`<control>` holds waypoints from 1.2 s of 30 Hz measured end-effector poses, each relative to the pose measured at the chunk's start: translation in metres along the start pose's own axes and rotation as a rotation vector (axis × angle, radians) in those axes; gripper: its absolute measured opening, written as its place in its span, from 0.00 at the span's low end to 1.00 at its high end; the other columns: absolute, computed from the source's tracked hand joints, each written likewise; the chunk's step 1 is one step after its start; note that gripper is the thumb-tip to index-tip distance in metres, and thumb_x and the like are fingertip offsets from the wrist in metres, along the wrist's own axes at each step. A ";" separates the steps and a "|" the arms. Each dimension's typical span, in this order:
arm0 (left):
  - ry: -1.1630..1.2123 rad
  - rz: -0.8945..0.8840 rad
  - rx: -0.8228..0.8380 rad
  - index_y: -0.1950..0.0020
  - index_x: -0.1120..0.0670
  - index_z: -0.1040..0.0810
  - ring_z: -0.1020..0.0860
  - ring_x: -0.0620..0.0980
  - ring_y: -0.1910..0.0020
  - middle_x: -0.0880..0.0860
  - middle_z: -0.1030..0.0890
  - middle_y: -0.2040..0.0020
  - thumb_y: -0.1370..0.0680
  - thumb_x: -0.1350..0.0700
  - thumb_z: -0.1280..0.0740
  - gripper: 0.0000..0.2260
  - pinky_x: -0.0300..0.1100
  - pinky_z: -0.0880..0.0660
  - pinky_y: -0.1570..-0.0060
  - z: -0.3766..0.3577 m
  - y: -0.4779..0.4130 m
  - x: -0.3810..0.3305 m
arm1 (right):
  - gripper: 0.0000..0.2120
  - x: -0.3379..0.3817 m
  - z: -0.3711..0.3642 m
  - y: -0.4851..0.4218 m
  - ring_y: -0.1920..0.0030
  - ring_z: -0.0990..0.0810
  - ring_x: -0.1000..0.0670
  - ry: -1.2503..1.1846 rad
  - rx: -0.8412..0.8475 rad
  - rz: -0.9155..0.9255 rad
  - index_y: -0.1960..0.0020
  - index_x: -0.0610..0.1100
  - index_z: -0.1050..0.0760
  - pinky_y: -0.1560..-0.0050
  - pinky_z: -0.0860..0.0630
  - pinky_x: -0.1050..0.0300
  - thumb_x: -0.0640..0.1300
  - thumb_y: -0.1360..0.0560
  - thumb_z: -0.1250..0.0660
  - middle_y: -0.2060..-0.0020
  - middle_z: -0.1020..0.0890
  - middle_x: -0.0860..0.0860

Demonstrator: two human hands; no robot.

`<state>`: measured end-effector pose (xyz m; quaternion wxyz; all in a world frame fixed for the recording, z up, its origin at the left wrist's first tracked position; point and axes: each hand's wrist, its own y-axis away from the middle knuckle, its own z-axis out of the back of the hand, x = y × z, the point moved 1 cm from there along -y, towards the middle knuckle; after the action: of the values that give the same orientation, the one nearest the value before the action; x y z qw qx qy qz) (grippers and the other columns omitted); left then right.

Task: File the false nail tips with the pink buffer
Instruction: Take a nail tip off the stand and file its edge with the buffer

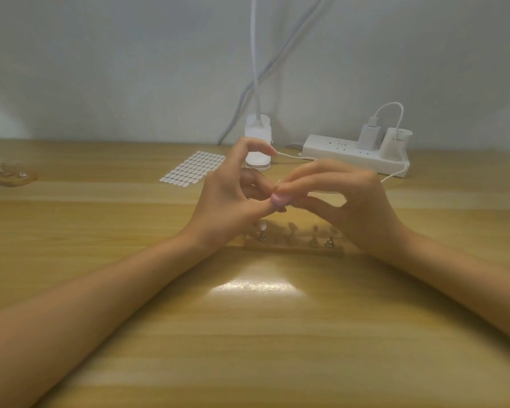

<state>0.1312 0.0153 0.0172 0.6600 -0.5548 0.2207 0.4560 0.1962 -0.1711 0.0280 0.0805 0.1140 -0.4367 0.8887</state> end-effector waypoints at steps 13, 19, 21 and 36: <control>0.047 0.046 0.020 0.38 0.54 0.30 0.13 0.52 0.59 0.51 0.14 0.63 0.26 0.59 0.23 0.22 0.46 0.19 0.66 0.000 -0.001 0.000 | 0.10 -0.003 0.002 -0.001 0.49 0.15 0.49 0.020 0.003 0.014 0.45 0.38 0.16 0.47 0.19 0.51 0.36 0.26 0.26 0.50 0.15 0.46; 0.041 0.052 0.022 0.38 0.55 0.30 0.13 0.52 0.60 0.52 0.14 0.62 0.26 0.61 0.23 0.22 0.50 0.17 0.64 0.000 0.000 -0.001 | 0.09 -0.004 0.004 -0.002 0.50 0.15 0.48 0.026 -0.029 -0.014 0.46 0.38 0.16 0.47 0.19 0.49 0.34 0.26 0.25 0.51 0.14 0.45; 0.037 0.049 0.027 0.38 0.55 0.30 0.13 0.53 0.60 0.51 0.14 0.63 0.26 0.59 0.23 0.22 0.51 0.16 0.60 0.000 0.000 -0.001 | 0.10 -0.002 0.001 -0.001 0.49 0.16 0.50 0.050 0.014 0.043 0.45 0.38 0.15 0.47 0.20 0.52 0.35 0.26 0.25 0.50 0.15 0.46; 0.021 0.029 -0.008 0.40 0.55 0.29 0.13 0.51 0.60 0.51 0.14 0.62 0.26 0.60 0.22 0.21 0.42 0.19 0.56 0.002 -0.001 0.000 | 0.09 -0.002 0.005 -0.002 0.49 0.16 0.49 0.051 0.016 0.021 0.45 0.39 0.15 0.47 0.20 0.48 0.35 0.25 0.26 0.50 0.15 0.47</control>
<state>0.1315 0.0170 0.0182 0.6489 -0.5589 0.2338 0.4603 0.1997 -0.1739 0.0321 0.0813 0.0873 -0.4284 0.8957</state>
